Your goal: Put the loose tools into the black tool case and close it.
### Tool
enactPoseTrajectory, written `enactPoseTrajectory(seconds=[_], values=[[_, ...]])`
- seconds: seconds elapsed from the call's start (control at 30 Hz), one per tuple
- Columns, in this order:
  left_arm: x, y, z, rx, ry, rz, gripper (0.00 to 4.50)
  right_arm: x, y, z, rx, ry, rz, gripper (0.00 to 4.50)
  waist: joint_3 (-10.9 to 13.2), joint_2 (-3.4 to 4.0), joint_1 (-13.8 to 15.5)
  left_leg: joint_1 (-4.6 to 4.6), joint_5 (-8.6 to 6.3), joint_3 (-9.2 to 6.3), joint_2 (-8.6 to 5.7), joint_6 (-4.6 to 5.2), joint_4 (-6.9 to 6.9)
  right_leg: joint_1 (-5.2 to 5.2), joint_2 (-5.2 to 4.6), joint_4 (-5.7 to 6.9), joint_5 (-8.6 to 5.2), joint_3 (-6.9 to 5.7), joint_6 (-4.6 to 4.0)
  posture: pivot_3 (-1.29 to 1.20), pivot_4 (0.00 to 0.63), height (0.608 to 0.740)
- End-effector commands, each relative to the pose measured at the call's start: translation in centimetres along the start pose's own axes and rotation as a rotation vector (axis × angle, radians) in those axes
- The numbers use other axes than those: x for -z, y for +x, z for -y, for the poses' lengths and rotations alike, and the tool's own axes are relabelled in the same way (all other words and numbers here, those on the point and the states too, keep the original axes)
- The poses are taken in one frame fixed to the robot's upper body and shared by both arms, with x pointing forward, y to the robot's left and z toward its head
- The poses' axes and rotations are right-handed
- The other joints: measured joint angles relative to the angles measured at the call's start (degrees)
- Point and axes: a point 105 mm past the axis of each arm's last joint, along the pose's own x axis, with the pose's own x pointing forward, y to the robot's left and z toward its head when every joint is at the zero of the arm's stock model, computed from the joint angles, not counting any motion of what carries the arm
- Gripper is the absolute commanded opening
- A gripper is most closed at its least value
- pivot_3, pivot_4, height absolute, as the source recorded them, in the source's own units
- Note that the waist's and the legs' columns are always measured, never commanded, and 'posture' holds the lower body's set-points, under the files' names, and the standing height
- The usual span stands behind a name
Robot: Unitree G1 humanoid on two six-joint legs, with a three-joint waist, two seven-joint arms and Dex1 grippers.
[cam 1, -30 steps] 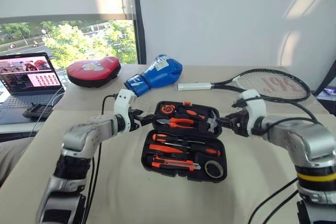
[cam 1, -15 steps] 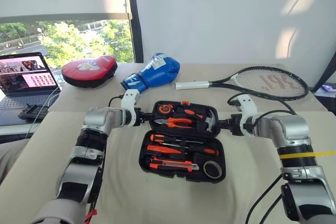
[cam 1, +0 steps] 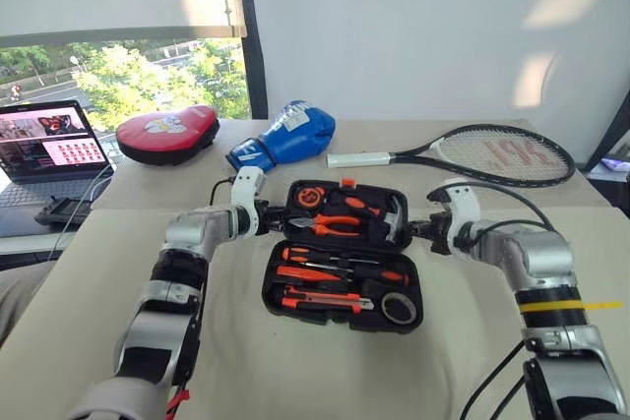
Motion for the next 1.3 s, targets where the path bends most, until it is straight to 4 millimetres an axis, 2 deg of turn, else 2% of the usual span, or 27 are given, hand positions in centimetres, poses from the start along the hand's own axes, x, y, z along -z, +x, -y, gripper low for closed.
enactPoseTrajectory(seconds=[0.03, 0.2, 0.33, 0.4, 0.5, 0.63, 0.7, 0.77, 0.83, 0.9, 0.93, 1.0, 1.03, 1.07, 1.1, 1.2, 1.27, 1.3], values=[[-5.2, -1.1, 5.3, 0.206, 0.403, 0.287, 0.09, -4.3, -1.8, -3.0, -0.021, -0.381, 0.282, 0.0, 0.0, 0.0, 0.0, -0.04, 0.0, 0.01, 0.01, 0.0, -0.02, -0.06, 0.01, 0.0, 0.0, 0.0, 0.0, 0.0, 0.15, 0.74], [-3.1, -3.6, 5.4, 0.233, 0.641, 0.316, 0.09, -4.4, -4.1, -4.1, 0.016, -0.492, 0.403, 0.0, 0.0, 0.0, -0.3, -0.06, 0.0, 0.13, 0.04, -0.01, -0.08, -0.12, 0.07, -0.1, -0.01, -0.02, 0.01, 0.0, 0.15, 0.74], [-0.8, -5.9, 5.2, 0.27, 0.824, 0.292, 0.09, -2.9, -6.9, -5.0, 0.043, -0.6, 0.422, 0.0, 0.0, 0.0, 0.0, -0.03, 0.0, 0.12, 0.09, -0.01, -0.07, -0.07, 0.07, -0.11, -0.01, -0.04, 0.01, 0.0, 0.15, 0.74], [-0.3, -6.3, 5.1, 0.284, 0.855, 0.286, 0.09, -2.5, -7.5, -5.3, 0.053, -0.64, 0.415, 0.0, 0.0, 0.01, 0.1, 0.0, 0.0, 0.12, 0.09, -0.01, -0.06, -0.02, 0.06, -0.13, -0.02, -0.03, 0.01, 0.0, 0.15, 0.74], [1.1, -7.4, 3.7, 0.249, 0.842, 0.222, 0.09, -0.4, -9.4, -5.7, 0.044, -0.704, 0.337, 0.0, 0.0, 0.01, 0.5, 0.1, -0.01, 0.13, 0.08, 0.02, 0.03, 0.11, 0.03, -0.24, -0.02, 0.01, 0.01, 0.0, 0.15, 0.74], [2.1, -8.8, 2.7, 0.239, 0.808, 0.167, 0.09, 1.5, -10.8, -5.5, 0.025, -0.685, 0.233, 0.0, 0.0, 0.01, 0.7, 0.33, -0.02, 0.12, 0.17, 0.04, 0.02, 0.25, 0.06, -0.18, -0.05, 0.08, 0.0, 0.0, 0.15, 0.74], [2.5, -9.8, 2.3, 0.245, 0.796, 0.144, 0.0, 1.7, -11.6, -5.5, 0.016, -0.687, 0.212, 0.77, 0.0, 0.01, 0.6, 0.38, -0.03, 0.13, 0.19, 0.06, 0.02, 0.26, 0.06, -0.12, -0.05, 0.14, 0.0, 0.0, 0.15, 0.74], [2.6, -10.9, 1.5, 0.223, 0.762, 0.126, 0.73, 2.7, -12.6, -5.5, -0.004, -0.723, 0.136, 1.25, 0.0, 0.01, 0.5, 0.43, -0.06, 0.14, 0.24, 0.11, 0.02, 0.27, 0.07, -0.1, -0.05, 0.19, -0.02, 0.0, 0.15, 0.74], [2.5, -11.8, 0.9, 0.211, 0.733, 0.106, 1.23, 4.5, -13.7, -5.8, -0.067, -0.764, 0.011, 1.86, 0.0, 0.01, 0.6, 0.44, -0.07, 0.15, 0.28, 0.12, 0.01, 0.27, 0.08, -0.08, -0.05, 0.2, -0.03, 0.0, 0.15, 0.74], [2.5, -12.4, 0.6, 0.211, 0.707, 0.085, 2.18, 5.7, -14.9, -6.6, -0.14, -0.749, -0.075, 2.68, 0.0, -0.03, 0.9, 0.4, -0.1, 0.12, 0.32, 0.17, 0.02, 0.28, 0.09, -0.1, -0.06, 0.13, -0.04, 0.0, 0.15, 0.74], [2.6, -12.7, 0.5, 0.214, 0.685, 0.073, 2.54, 6.2, -15.5, -7.1, -0.178, -0.712, -0.109, 2.69, 0.0, -0.05, 1.1, 0.39, -0.1, 0.12, 0.33, 0.18, 0.04, 0.28, 0.09, -0.09, -0.06, 0.12, -0.04, 0.0, 0.15, 0.74], [2.8, -13.3, 0.7, 0.244, 0.593, 0.046, 3.32, 6.9, -16.9, -8.7, -0.271, -0.659, -0.169, 2.69, 0.0, -0.04, 1.5, 0.34, -0.18, 0.06, 0.35, 0.31, 0.16, 0.34, 0.01, -0.09, -0.06, 0.06, -0.05, 0.0, 0.15, 0.74], [2.5, -13.7, 1.1, 0.267, 0.522, 0.042, 3.72, 6.7, -17.5, -9.8, -0.32, -0.584, -0.158, 2.69, 0.0, -0.06, 1.5, 0.38, -0.23, 0.06, 0.39, 0.39, 0.18, 0.39, -0.02, -0.1, -0.06, 0.1, -0.04, 0.0, 0.15, 0.74], [2.3, -14.0, 1.6, 0.291, 0.454, 0.037, 3.95, 6.3, -17.9, -11.0, -0.371, -0.52, -0.139, 2.69, 0.0, -0.1, 1.4, 0.39, -0.25, 0.05, 0.41, 0.42, 0.21, 0.43, -0.02, -0.1, -0.06, 0.11, -0.04, 0.0, 0.15, 0.74], [2.1, -14.4, 2.2, 0.329, 0.392, 0.026, 3.95, 6.0, -18.2, -12.1, -0.429, -0.466, -0.119, 2.69, 0.1, -0.17, 1.3, 0.39, -0.28, 0.05, 0.46, 0.45, 0.27, 0.44, -0.02, -0.12, -0.06, 0.12, -0.04, 0.0, 0.15, 0.74], [1.6, -15.7, 4.0, 0.424, 0.299, -0.027, 4.06, 5.2, -18.3, -14.6, -0.589, -0.375, -0.086, 1.91, 0.1, -0.4, 0.9, 0.39, -0.37, 0.0, 0.69, 0.47, 0.4, 0.49, -0.04, -0.17, -0.05, 0.14, -0.05, 0.0, 0.15, 0.74], [1.1, -16.6, 4.8, 0.464, 0.299, -0.051, 4.5, 5.0, -18.0, -15.8, -0.677, -0.355, -0.089, 1.3, 0.2, -0.51, 0.7, 0.41, -0.53, -0.01, 0.74, 0.58, 0.46, 0.46, -0.02, -0.17, -0.05, 0.16, -0.07, 0.0, 0.15, 0.74], [0.7, -17.1, 5.2, 0.486, 0.302, -0.066, 4.5, 5.1, -17.6, -16.3, -0.712, -0.345, -0.104, 1.01, 0.2, -0.52, 0.7, 0.42, -0.52, 0.0, 0.76, 0.56, 0.45, 0.45, -0.01, -0.17, -0.05, 0.17, -0.09, 0.0, 0.15, 0.74]])
